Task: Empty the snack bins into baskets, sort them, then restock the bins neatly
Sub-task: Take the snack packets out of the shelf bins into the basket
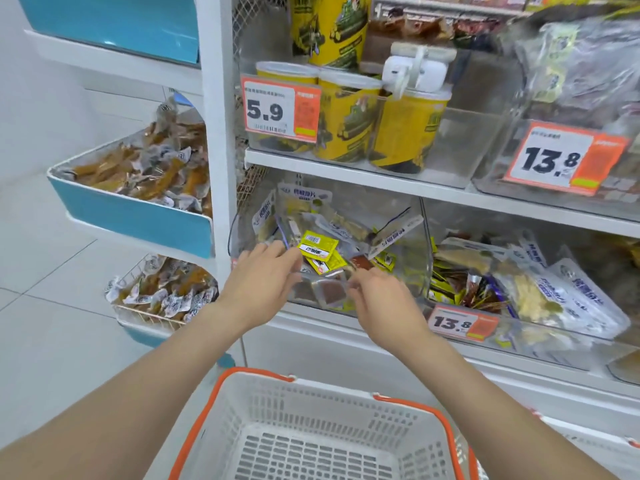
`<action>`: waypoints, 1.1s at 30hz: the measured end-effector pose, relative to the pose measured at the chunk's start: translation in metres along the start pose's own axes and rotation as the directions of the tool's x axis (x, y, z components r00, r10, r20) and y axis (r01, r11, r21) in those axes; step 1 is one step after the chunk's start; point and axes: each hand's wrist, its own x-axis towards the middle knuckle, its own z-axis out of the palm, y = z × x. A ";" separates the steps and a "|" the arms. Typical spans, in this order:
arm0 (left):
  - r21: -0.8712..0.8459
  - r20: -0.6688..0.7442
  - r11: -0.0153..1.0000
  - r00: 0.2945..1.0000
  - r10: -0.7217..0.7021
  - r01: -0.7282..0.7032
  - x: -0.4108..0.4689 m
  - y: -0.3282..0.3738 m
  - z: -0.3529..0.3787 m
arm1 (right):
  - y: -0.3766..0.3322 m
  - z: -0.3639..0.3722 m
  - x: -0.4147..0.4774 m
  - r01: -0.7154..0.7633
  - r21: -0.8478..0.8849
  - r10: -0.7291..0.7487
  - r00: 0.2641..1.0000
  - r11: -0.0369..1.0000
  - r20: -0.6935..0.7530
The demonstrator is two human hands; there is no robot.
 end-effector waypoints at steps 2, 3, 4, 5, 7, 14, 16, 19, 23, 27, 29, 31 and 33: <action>0.033 -0.032 0.999 0.999 0.020 -0.019 -0.001 0.001 0.001 | 0.002 -0.004 0.005 -0.011 -0.004 0.012 1.000 1.000 0.013; 0.052 -0.050 0.998 0.998 0.024 -0.022 -0.001 0.002 0.002 | 0.002 -0.006 0.007 -0.012 -0.009 0.012 1.000 1.000 0.015; 0.065 -0.069 0.998 0.997 0.029 -0.024 -0.002 0.003 0.003 | 0.001 -0.007 0.008 -0.008 -0.012 0.008 1.000 1.000 0.009; 0.071 -0.089 0.997 0.996 0.027 -0.021 -0.002 0.003 0.002 | 0.000 -0.007 0.008 -0.001 -0.014 0.001 1.000 1.000 -0.006; 0.059 -0.131 0.998 0.991 0.020 -0.013 -0.001 0.004 -0.001 | -0.003 -0.011 0.008 0.005 -0.004 -0.005 0.998 1.000 -0.056; 0.081 -0.097 0.997 0.995 0.022 -0.014 -0.015 0.011 -0.010 | -0.008 -0.020 -0.010 -0.033 0.023 0.034 0.998 0.999 -0.049; 0.088 -0.038 0.996 0.999 0.023 -0.020 -0.019 0.016 -0.013 | -0.009 -0.022 -0.018 -0.044 0.007 0.044 0.998 0.999 -0.042; 0.088 0.045 0.995 0.998 0.033 -0.037 -0.025 0.023 -0.022 | -0.011 -0.023 -0.030 -0.060 0.034 0.061 0.997 0.998 -0.040; 0.119 0.126 0.993 0.992 0.006 -0.021 -0.038 0.025 -0.033 | -0.022 -0.018 -0.048 -0.042 0.068 0.043 0.999 0.997 -0.017; 0.084 0.209 0.995 0.975 -0.068 0.051 -0.040 0.031 -0.049 | -0.027 -0.017 -0.058 -0.003 0.087 0.008 0.998 0.996 -0.057; 0.010 0.226 0.990 0.964 -0.136 0.138 -0.037 0.034 -0.056 | -0.028 -0.021 -0.058 -0.057 0.148 0.069 0.995 0.987 -0.078; -0.064 0.211 0.969 0.953 -0.219 0.237 -0.033 0.034 -0.055 | -0.023 -0.025 -0.048 -0.230 0.263 0.266 0.957 0.937 -0.110; -0.091 0.174 0.946 0.940 -0.293 0.312 -0.022 0.030 -0.049 | -0.011 -0.027 -0.032 -0.373 0.295 0.413 0.907 0.880 -0.086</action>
